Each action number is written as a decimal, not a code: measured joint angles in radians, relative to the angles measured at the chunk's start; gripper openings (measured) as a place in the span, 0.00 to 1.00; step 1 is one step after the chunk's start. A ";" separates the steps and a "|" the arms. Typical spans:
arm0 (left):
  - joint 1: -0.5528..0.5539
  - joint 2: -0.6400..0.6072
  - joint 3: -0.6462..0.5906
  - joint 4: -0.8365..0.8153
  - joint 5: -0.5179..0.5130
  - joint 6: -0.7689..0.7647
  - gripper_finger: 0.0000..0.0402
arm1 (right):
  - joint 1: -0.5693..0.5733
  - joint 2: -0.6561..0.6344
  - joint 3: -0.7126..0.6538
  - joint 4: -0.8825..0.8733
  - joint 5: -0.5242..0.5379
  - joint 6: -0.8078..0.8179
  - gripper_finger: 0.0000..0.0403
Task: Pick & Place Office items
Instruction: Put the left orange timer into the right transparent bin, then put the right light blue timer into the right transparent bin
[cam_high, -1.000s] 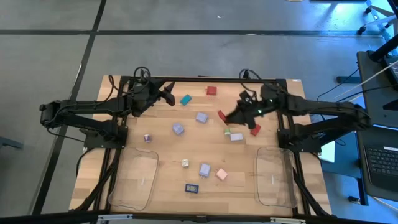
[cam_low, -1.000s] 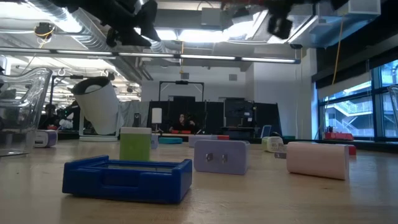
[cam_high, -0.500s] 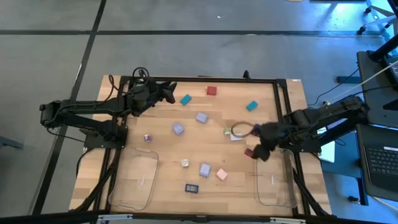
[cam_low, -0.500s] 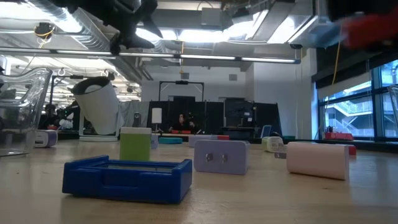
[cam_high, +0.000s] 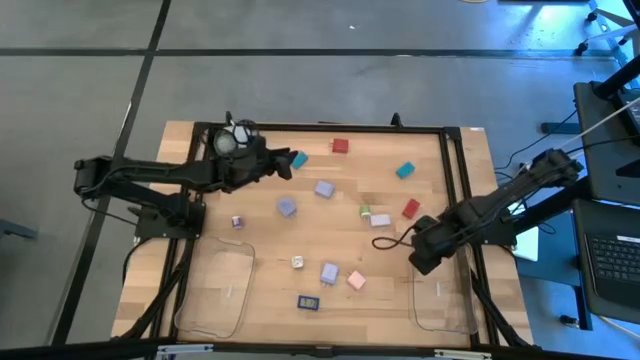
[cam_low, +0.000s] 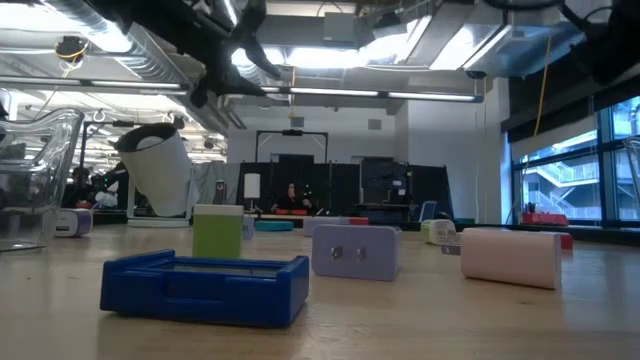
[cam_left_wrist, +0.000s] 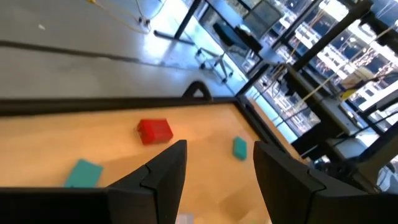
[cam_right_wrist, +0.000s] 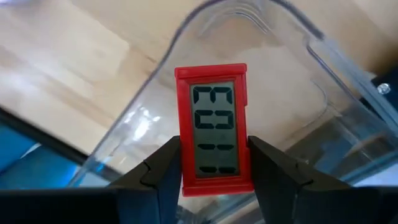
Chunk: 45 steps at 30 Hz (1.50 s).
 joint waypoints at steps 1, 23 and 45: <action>-0.005 0.014 0.000 0.000 0.000 -0.008 0.45 | 0.004 0.020 0.000 -0.002 0.000 0.010 0.41; -0.075 0.050 0.000 0.135 -0.029 0.044 0.45 | 0.071 0.360 -0.001 0.029 0.009 -0.032 0.41; -0.074 0.050 0.000 0.140 -0.038 0.058 0.45 | 0.070 0.291 0.106 -0.061 -0.184 -0.184 0.66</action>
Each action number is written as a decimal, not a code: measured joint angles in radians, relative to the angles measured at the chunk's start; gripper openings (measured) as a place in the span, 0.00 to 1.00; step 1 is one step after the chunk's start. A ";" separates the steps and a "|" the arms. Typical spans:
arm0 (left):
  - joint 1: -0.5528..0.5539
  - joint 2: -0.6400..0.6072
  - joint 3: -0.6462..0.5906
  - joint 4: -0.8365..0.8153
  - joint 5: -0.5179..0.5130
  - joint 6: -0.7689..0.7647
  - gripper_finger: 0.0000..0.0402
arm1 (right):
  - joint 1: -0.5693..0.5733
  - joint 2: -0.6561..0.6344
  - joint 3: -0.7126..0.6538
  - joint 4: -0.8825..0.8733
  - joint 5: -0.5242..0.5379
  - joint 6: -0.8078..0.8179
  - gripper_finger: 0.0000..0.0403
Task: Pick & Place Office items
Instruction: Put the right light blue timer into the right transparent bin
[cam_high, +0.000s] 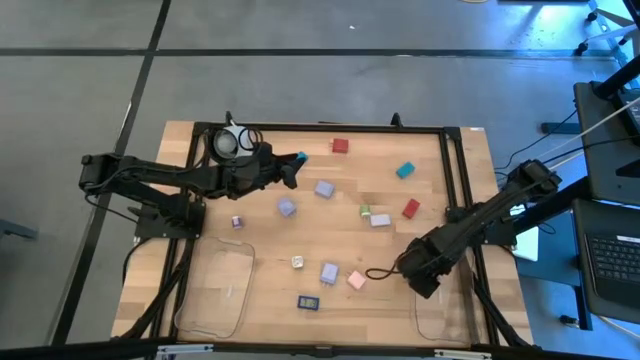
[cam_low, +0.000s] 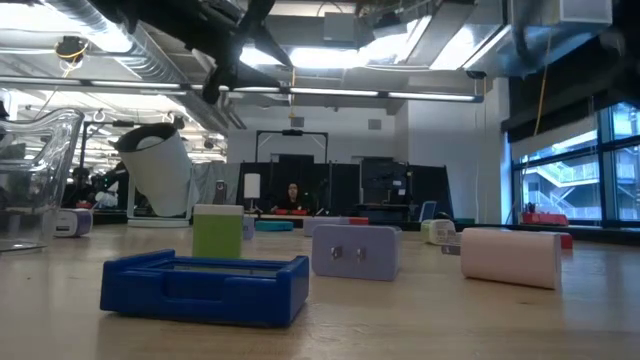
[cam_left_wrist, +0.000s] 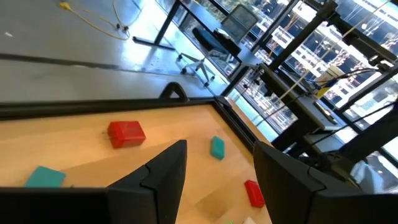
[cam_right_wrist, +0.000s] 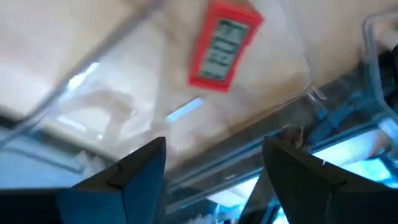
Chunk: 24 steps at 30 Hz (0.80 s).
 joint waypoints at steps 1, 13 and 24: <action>0.002 0.000 0.000 0.003 -0.005 0.013 0.45 | 0.000 -0.012 0.029 -0.025 0.013 -0.022 0.65; 0.067 0.000 0.000 0.123 -0.009 0.213 0.45 | -0.071 -0.088 0.180 -0.227 0.332 -0.170 0.58; 0.140 -0.033 0.000 0.252 -0.010 0.514 0.45 | -0.356 -0.092 0.180 -0.224 0.462 -0.399 0.58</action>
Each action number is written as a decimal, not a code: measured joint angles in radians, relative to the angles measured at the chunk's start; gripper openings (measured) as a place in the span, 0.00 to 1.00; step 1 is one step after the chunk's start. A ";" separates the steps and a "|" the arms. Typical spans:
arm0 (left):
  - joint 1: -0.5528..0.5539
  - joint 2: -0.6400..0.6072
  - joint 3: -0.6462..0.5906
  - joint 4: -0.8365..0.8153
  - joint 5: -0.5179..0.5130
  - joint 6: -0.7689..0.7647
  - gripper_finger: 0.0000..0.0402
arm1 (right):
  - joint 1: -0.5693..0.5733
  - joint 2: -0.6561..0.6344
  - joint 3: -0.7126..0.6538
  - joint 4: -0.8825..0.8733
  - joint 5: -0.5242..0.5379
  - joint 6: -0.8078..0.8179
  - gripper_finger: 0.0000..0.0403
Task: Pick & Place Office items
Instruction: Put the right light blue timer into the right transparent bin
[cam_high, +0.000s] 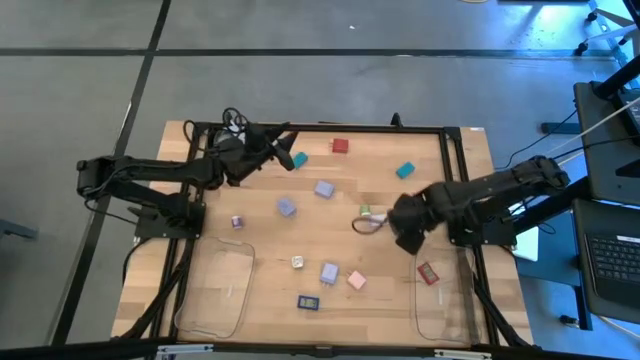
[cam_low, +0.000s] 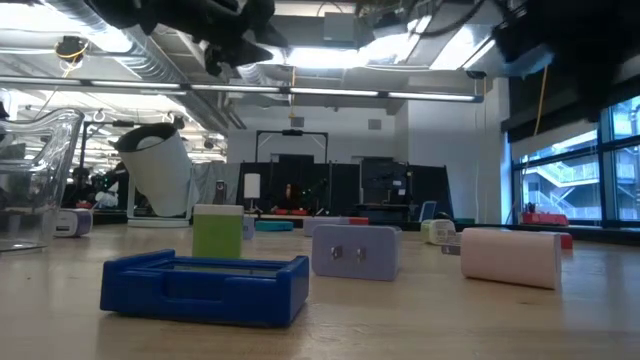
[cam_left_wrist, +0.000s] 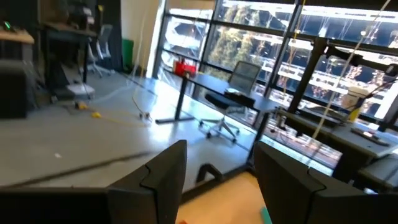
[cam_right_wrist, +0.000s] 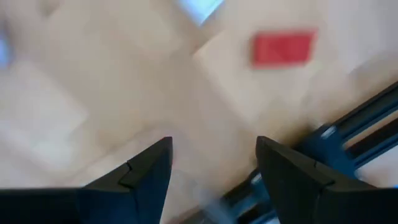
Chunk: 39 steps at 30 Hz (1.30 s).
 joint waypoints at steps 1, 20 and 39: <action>0.005 -0.004 0.000 0.000 0.000 0.016 0.45 | -0.035 0.000 0.000 0.008 0.030 -0.033 0.58; 0.027 -0.030 0.000 -0.032 -0.002 0.173 0.45 | -0.653 0.027 -0.166 0.417 0.086 -0.046 0.58; 0.159 -0.030 0.000 -0.028 -0.078 0.251 0.45 | -0.683 0.027 -0.479 0.873 0.367 0.705 0.58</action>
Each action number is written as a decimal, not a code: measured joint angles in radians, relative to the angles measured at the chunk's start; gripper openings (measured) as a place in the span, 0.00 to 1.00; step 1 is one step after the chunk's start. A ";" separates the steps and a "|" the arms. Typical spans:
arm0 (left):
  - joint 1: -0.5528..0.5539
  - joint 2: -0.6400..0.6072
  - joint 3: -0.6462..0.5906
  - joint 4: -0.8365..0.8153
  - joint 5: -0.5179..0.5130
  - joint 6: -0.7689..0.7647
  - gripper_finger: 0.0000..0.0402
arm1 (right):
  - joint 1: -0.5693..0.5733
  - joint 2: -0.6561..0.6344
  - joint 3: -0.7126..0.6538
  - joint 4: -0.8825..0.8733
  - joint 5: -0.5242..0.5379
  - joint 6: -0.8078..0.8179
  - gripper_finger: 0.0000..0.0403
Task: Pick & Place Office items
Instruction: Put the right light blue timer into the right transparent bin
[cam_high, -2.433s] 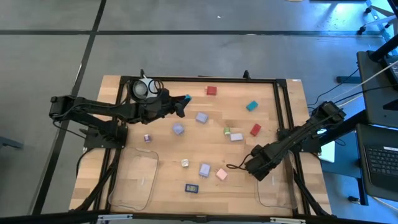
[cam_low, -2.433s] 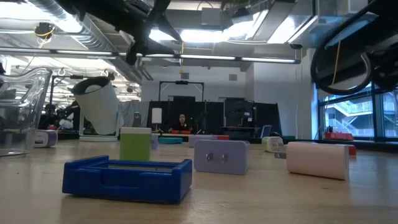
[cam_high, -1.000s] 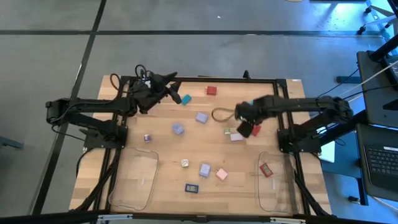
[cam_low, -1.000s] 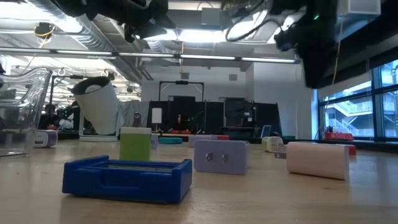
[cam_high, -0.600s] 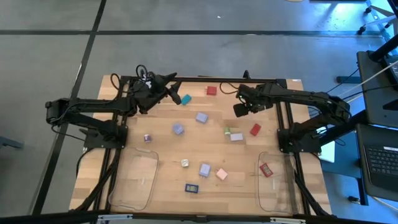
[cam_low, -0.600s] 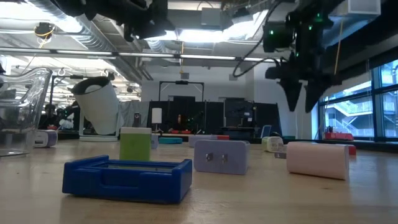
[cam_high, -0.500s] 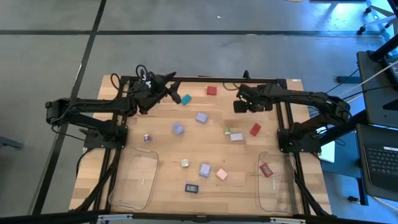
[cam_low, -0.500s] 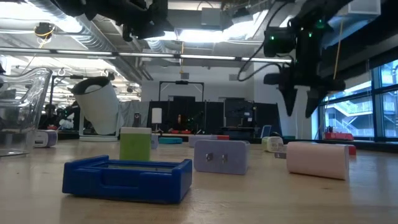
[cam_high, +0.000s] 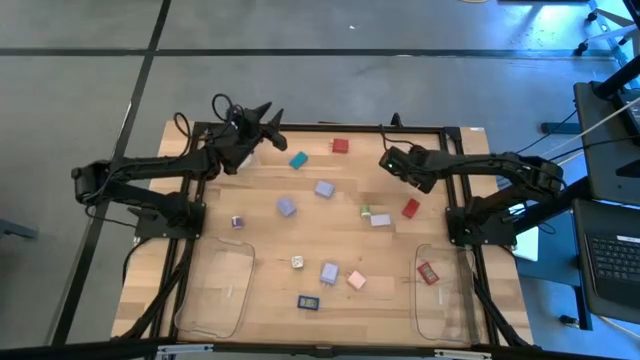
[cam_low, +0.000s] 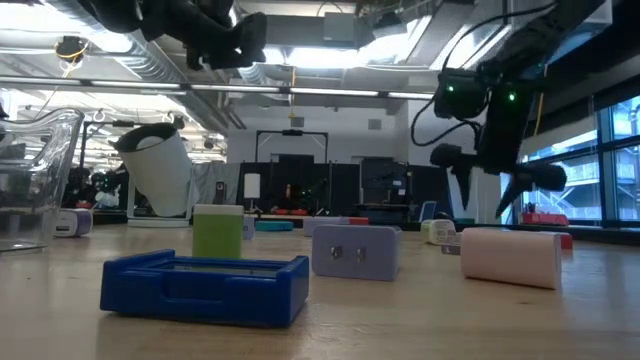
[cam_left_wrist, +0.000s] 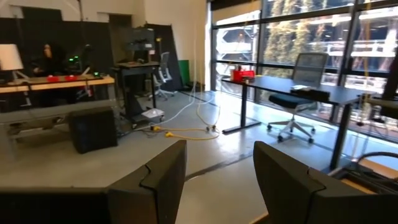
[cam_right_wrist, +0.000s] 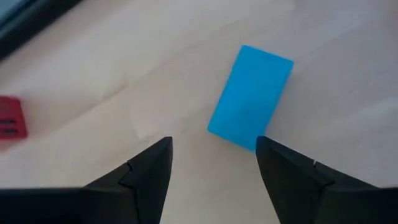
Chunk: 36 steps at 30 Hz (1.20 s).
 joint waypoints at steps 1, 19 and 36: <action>0.009 0.000 0.000 0.000 0.000 0.000 0.45 | -0.004 0.000 -0.013 0.011 0.010 0.018 0.58; 0.040 0.000 0.000 -0.001 0.018 0.000 0.45 | -0.109 0.001 -0.089 0.211 0.096 -0.026 0.58; 0.040 0.000 0.000 -0.060 0.019 0.000 0.45 | -0.130 -0.002 -0.087 0.197 0.004 -0.105 0.73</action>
